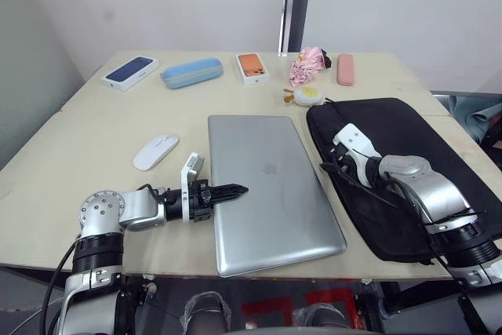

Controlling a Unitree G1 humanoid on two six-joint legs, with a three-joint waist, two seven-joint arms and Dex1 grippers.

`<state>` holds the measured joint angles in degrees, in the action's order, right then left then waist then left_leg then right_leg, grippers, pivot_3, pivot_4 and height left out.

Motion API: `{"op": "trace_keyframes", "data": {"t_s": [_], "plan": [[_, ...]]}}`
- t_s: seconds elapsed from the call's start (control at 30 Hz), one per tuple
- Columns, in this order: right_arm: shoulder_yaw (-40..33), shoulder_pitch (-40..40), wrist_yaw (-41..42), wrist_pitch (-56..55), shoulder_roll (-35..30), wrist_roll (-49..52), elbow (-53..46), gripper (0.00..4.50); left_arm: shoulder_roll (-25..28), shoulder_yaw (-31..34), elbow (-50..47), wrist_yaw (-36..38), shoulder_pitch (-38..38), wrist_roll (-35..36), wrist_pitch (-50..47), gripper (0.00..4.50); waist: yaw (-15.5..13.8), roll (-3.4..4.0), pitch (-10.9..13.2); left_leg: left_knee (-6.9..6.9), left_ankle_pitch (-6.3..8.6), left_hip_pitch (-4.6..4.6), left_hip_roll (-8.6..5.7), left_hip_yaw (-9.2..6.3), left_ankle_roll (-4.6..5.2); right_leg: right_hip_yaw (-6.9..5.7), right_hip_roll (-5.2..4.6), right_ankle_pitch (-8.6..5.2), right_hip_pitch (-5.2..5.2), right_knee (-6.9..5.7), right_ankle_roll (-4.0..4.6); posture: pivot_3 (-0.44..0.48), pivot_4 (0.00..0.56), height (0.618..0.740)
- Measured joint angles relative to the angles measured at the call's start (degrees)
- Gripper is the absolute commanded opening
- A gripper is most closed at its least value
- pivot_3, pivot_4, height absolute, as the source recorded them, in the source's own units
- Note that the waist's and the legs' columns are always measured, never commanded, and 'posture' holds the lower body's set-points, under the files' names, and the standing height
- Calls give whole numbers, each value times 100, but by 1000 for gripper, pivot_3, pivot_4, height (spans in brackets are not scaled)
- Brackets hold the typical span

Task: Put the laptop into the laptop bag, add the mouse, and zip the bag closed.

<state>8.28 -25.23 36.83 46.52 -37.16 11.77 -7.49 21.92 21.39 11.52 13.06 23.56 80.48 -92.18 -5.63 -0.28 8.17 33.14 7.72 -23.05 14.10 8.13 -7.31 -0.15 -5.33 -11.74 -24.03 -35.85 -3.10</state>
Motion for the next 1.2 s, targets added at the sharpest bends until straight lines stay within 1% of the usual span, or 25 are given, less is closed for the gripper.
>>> {"op": "trace_keyframes", "data": {"t_s": [0.07,0.13,0.17,0.47,0.57,0.63,0.77,1.03,1.17,1.2], "plan": [[-25,0,-10,-22,1,-20,31,524,3,-1,-4,-4,-27,19,3,334,0,0,0,0,0,0,0,0,0,0,0,0,0,0,0,0,150,740],[-27,0,-16,-42,0,-61,40,62,3,-1,-6,-5,-55,33,14,334,1,0,0,0,0,0,0,0,0,0,0,0,0,0,0,0,150,740],[-28,0,-21,-54,-1,-93,44,23,3,-1,-6,-7,-62,35,19,334,1,0,0,0,0,0,0,0,0,-1,0,0,0,0,0,0,150,740],[-186,1,-12,53,28,24,83,23,2,-5,-3,-82,-62,108,29,334,-1,0,0,2,0,0,0,0,1,0,0,1,1,-1,-1,0,150,740],[-509,-2,1,408,155,310,80,23,1,-5,11,-230,-60,264,34,334,-2,0,0,3,0,0,0,0,2,0,0,1,0,-2,-2,0,150,740],[-852,-54,12,838,255,666,75,23,-2,-7,152,-395,-20,413,60,334,-5,0,0,4,0,0,0,0,2,1,0,2,-1,-4,-2,0,150,740],[-1261,-194,25,1318,229,1072,18,23,-2,-40,294,-583,-1,585,97,334,-12,0,0,7,-1,0,0,0,1,2,0,4,1,-7,-6,0,150,740],[-1336,-286,9,1543,197,1336,24,23,-17,-213,144,-653,-3,775,436,334,-19,0,0,9,-2,0,1,0,-1,3,1,8,-1,-9,-13,0,150,740],[-1457,-374,-20,1633,197,1445,24,23,33,-344,255,-828,2,1284,566,334,-23,0,0,9,-3,0,0,1,-2,4,1,8,-1,-8,-13,0,150,740],[-1472,-380,-27,1677,198,1494,24,23,84,-468,388,-909,9,1538,609,334,-29,0,0,9,-3,0,0,0,-3,4,1,8,-1,-9,-13,0,150,740]]}}
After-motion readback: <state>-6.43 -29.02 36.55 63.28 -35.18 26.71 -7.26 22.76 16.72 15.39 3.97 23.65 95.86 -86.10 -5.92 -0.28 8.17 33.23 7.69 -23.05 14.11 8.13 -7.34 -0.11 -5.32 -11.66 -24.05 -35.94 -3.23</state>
